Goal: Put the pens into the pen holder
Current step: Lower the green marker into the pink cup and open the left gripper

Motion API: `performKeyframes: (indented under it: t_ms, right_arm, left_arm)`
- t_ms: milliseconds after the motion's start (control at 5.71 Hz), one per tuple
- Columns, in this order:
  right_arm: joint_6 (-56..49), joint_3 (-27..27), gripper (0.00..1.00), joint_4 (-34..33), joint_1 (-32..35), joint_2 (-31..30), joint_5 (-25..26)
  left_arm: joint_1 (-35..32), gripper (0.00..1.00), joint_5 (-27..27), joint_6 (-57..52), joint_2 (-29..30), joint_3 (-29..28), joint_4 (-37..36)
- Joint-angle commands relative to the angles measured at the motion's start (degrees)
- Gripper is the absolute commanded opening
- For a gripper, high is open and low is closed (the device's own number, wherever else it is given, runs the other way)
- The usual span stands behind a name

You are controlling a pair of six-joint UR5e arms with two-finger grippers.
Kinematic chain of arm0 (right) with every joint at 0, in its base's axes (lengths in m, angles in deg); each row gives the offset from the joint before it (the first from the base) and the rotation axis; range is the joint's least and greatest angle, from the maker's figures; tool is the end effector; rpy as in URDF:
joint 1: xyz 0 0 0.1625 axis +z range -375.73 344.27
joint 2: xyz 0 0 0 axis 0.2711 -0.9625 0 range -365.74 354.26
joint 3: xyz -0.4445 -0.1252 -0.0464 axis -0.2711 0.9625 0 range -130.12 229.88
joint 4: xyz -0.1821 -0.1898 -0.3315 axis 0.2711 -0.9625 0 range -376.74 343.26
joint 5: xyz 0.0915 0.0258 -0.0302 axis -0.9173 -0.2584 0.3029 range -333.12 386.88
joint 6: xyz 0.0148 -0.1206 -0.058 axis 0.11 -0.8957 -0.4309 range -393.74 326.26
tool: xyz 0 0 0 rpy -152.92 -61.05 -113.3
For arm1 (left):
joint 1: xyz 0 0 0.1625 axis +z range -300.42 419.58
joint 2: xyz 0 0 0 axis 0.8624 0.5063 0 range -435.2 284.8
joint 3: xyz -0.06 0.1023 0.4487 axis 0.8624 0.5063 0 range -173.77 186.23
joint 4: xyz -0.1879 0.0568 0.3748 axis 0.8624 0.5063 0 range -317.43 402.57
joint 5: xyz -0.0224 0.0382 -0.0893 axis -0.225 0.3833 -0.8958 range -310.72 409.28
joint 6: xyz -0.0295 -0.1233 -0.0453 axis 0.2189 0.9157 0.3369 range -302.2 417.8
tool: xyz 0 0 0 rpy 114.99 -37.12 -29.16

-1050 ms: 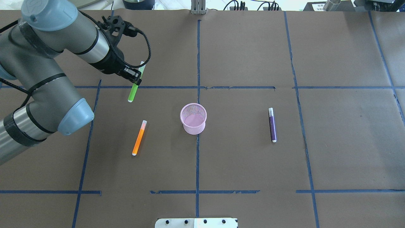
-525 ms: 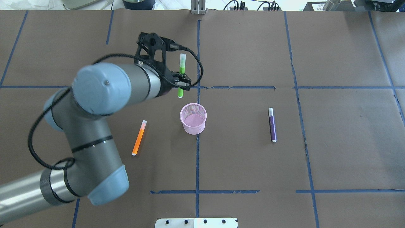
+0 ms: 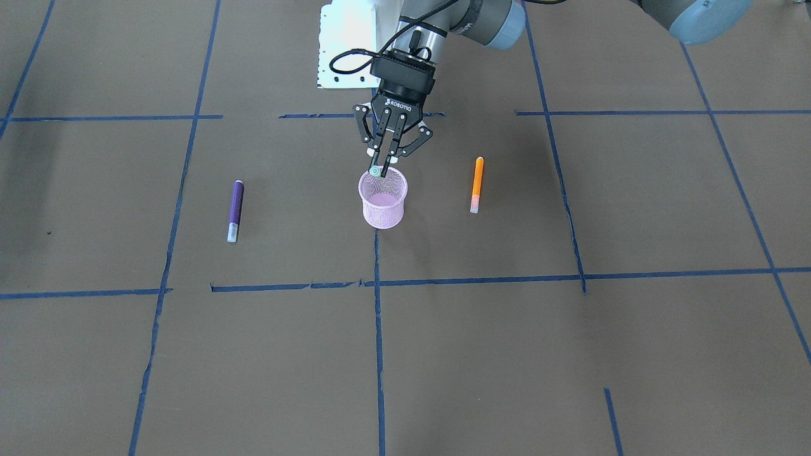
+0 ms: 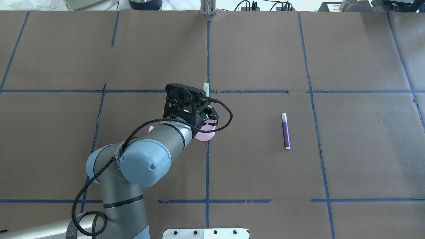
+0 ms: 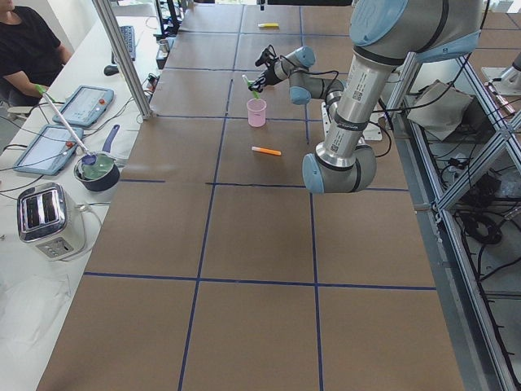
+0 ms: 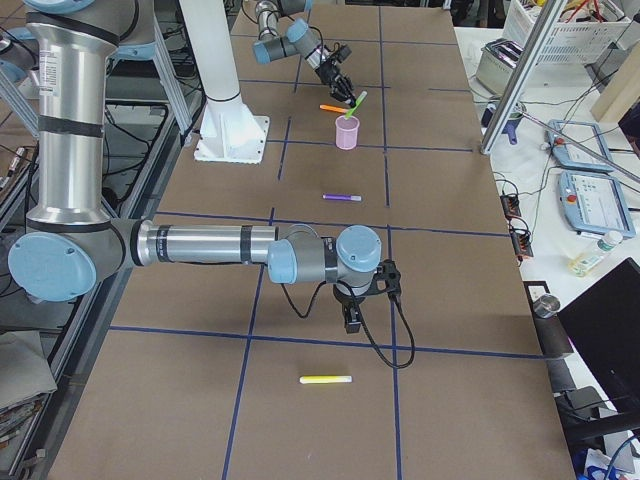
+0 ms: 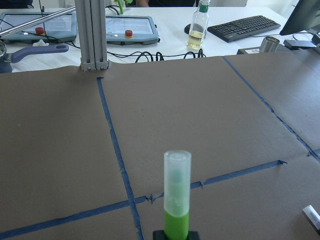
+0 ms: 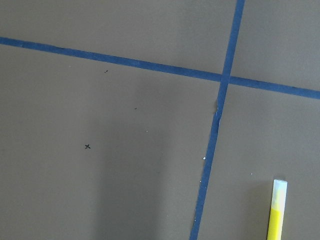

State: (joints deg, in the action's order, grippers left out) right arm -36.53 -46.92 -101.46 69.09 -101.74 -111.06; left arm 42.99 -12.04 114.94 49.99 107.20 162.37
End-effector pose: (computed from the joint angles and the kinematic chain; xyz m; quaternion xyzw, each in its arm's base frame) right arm -0.0085 -0.4629 0.6975 0.0400 -0.4066 -0.0849 0.9088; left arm 0.5993 -0.3851 0.1842 0.4267 0.4598 -0.0428 0.7776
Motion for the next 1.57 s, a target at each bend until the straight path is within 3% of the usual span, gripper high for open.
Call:
performKeyframes:
  t_ms: [0,175,350,525,875,1050,1225,1400]
  right_arm:
    - [0.06,0.38,0.99,1.66,-0.01,-0.06,0.04]
    - [0.06,0.38,0.99,1.66,-0.01,-0.06,0.04]
    - [0.06,0.38,0.99,1.66,-0.01,0.03,-0.05]
    - [0.06,0.38,0.99,1.66,-0.01,0.03,0.04]
    - [0.06,2.04,0.99,1.57,-0.01,-0.06,0.04]
    - [-0.03,4.23,0.99,1.66,-0.01,0.11,0.13]
    - [-0.03,4.86,1.0,1.66,-0.01,0.55,0.3]
    - [-0.11,8.09,1.0,1.75,0.08,2.38,2.83]
  left_arm:
    - [1.39,0.2,1.9,-0.02,-0.55,-2.53,2.28]
    - [1.39,0.4,1.9,0.07,-1.16,-2.79,2.37]
    - [1.39,0.89,1.81,-0.1,-1.17,-2.19,2.54]
    - [1.3,0.95,1.46,-0.54,-1.25,-1.66,2.37]
    - [-2.53,0.94,-1.5,-2.56,-1.61,2.04,1.58]
    - [-8.48,0.94,-16.06,-2.57,-6.31,2.56,1.49]
    - [-12.89,0.94,-24.3,-2.48,-10.53,3.7,1.49]
    - [-13.28,0.96,-24.64,-2.48,-14.23,5.1,1.49]
